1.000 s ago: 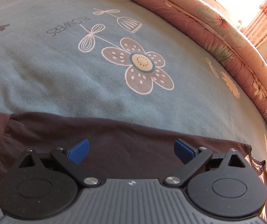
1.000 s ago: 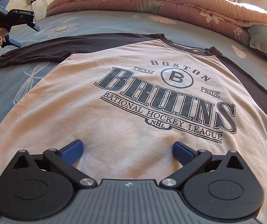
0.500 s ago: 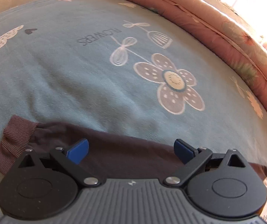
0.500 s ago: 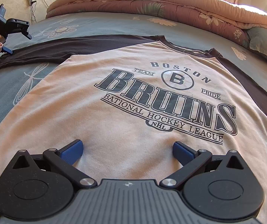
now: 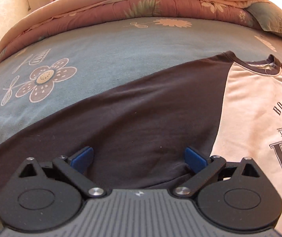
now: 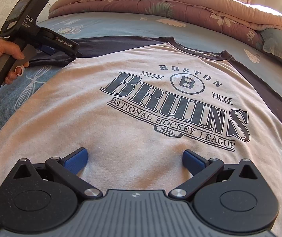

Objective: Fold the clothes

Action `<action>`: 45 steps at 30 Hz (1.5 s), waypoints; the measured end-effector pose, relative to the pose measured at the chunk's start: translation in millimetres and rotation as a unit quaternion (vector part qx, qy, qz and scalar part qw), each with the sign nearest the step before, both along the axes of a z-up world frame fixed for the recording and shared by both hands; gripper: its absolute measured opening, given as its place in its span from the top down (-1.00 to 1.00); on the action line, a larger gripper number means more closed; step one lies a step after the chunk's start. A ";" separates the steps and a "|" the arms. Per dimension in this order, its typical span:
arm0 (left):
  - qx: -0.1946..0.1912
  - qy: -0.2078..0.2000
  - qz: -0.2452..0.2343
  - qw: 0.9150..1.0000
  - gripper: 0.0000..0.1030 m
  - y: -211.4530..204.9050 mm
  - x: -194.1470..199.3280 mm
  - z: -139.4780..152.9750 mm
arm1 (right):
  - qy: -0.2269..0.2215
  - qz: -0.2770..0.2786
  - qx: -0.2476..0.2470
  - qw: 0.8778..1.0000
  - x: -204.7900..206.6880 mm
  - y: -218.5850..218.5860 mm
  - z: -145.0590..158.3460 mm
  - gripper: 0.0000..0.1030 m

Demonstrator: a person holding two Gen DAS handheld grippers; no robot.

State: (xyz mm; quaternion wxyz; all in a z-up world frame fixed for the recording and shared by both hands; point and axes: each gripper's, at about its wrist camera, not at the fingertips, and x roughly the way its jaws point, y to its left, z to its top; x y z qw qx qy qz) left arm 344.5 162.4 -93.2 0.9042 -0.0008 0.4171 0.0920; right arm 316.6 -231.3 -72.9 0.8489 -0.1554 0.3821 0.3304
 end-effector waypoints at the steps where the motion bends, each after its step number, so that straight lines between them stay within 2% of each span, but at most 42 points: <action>1: 0.003 -0.003 -0.002 1.000 -0.94 0.6 -5.8 -0.5 | 0.001 0.000 -0.001 1.000 -0.2 -0.1 0.3 -1.00; 6: 0.000 0.015 0.009 1.000 -0.90 4.9 -13.7 16.8 | 0.001 0.001 -0.003 1.000 -1.1 0.1 0.6 -1.00; 10: -0.029 -0.020 -0.053 0.998 -0.93 -26.1 -14.8 29.4 | 0.000 0.001 -0.004 1.000 -1.4 1.4 -0.2 -1.00; 11: -0.025 -0.020 -0.072 0.997 -0.93 -37.5 -12.8 27.3 | -0.001 0.001 -0.004 1.000 -1.6 1.5 -0.4 -1.00; 13: 0.017 0.003 -0.087 0.996 -0.93 -56.5 -7.5 14.5 | -0.002 0.002 -0.003 1.000 -1.5 1.7 -0.6 -1.00; 14: 0.029 0.012 -0.086 0.996 -0.92 -59.6 -7.7 8.9 | -0.002 0.002 -0.003 1.000 -1.3 1.7 -0.7 -1.00; 19: 0.029 0.028 -0.057 0.998 -0.94 -48.2 -29.6 2.4 | -0.002 0.005 -0.002 1.000 -1.1 1.4 -0.6 -1.00; 24: 0.039 0.065 -0.045 0.996 -0.93 -46.3 -55.3 16.3 | -0.002 0.005 -0.005 1.000 -2.0 1.9 -0.1 -1.00; 26: 0.042 0.065 -0.048 0.996 -0.93 -54.4 -65.1 29.1 | -0.003 0.008 -0.006 1.000 -1.9 2.1 -0.1 -1.00; 28: 0.031 0.049 -0.067 0.996 -0.93 -66.1 -76.4 46.1 | 0.002 0.017 -0.004 1.000 0.4 1.0 2.7 -1.00; 31: 0.005 0.013 -0.103 0.995 -0.93 -90.3 -96.1 74.1 | -0.005 0.022 0.027 0.999 3.5 -9.1 20.2 -1.00; 34: -0.041 -0.006 -0.129 0.991 -0.93 -109.9 -109.4 85.1 | -0.018 -0.010 0.041 0.999 10.8 -27.8 37.5 -1.00; 36: -0.068 -0.004 -0.154 0.986 -0.93 -125.1 -117.0 78.1 | -0.004 -0.048 0.037 0.998 11.9 -48.4 40.2 -1.00; 39: -0.106 0.006 -0.193 0.976 -0.93 -148.1 -128.0 62.6 | 0.041 -0.103 0.059 0.992 -6.5 -87.4 31.9 -1.00; 42: -0.131 0.013 -0.218 0.967 -0.93 -167.8 -141.6 42.7 | 0.079 -0.115 0.073 0.988 -33.1 -112.1 20.5 -1.00; 45: -0.142 0.039 -0.217 0.965 -0.93 -182.6 -160.5 20.7 | 0.097 -0.122 0.079 0.985 -49.9 -122.7 14.3 -1.00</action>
